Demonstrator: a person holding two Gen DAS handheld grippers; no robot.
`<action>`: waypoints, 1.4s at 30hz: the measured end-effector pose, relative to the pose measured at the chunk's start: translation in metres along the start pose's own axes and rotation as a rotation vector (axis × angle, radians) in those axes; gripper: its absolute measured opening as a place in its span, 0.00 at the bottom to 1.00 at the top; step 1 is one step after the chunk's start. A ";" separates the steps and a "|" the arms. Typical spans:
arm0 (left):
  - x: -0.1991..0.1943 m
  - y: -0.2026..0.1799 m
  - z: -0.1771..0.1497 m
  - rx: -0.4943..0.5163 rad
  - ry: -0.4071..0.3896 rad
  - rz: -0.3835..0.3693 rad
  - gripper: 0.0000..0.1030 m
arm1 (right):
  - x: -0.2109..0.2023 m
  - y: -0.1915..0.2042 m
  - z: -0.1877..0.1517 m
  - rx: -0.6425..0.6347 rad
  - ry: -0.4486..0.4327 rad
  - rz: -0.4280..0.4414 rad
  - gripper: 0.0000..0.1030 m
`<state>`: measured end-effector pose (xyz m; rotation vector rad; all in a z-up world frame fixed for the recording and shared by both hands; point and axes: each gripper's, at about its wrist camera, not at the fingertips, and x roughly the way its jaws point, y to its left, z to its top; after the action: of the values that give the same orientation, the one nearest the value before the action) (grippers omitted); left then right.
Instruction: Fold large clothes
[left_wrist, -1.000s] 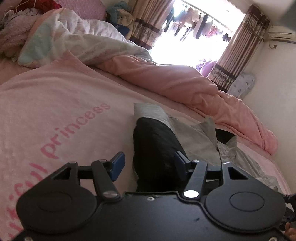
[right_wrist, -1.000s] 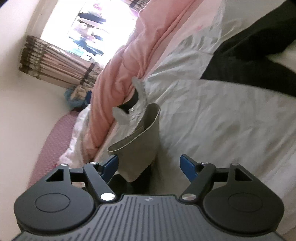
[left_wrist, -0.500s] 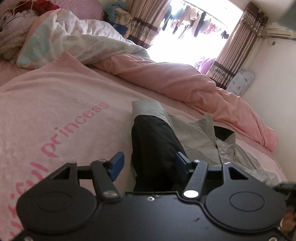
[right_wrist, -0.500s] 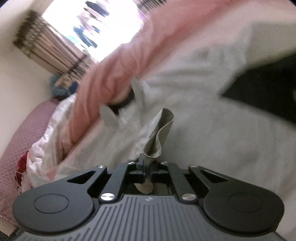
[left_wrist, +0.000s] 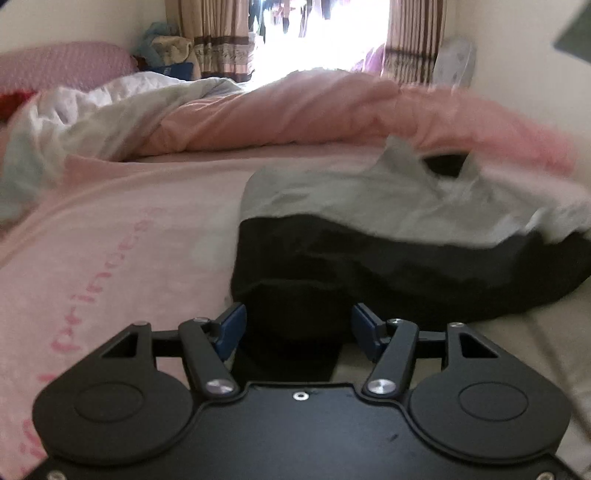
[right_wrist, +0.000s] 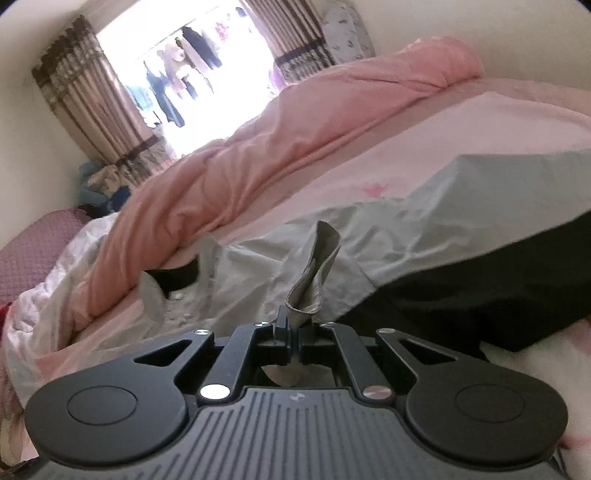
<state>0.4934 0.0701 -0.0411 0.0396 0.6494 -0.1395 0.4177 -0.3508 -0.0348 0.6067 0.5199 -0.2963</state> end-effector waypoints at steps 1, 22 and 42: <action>0.005 0.002 0.000 -0.009 0.021 0.000 0.61 | 0.004 -0.006 -0.001 0.018 0.021 -0.013 0.03; 0.054 -0.007 0.031 -0.078 0.062 -0.058 0.70 | 0.020 0.018 -0.035 -0.201 0.037 -0.064 0.27; 0.056 -0.014 0.024 -0.066 0.049 -0.020 0.78 | -0.114 -0.302 0.048 0.539 -0.304 -0.303 0.53</action>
<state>0.5500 0.0475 -0.0564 -0.0276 0.7031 -0.1365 0.2174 -0.6044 -0.0794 0.9857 0.2302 -0.8184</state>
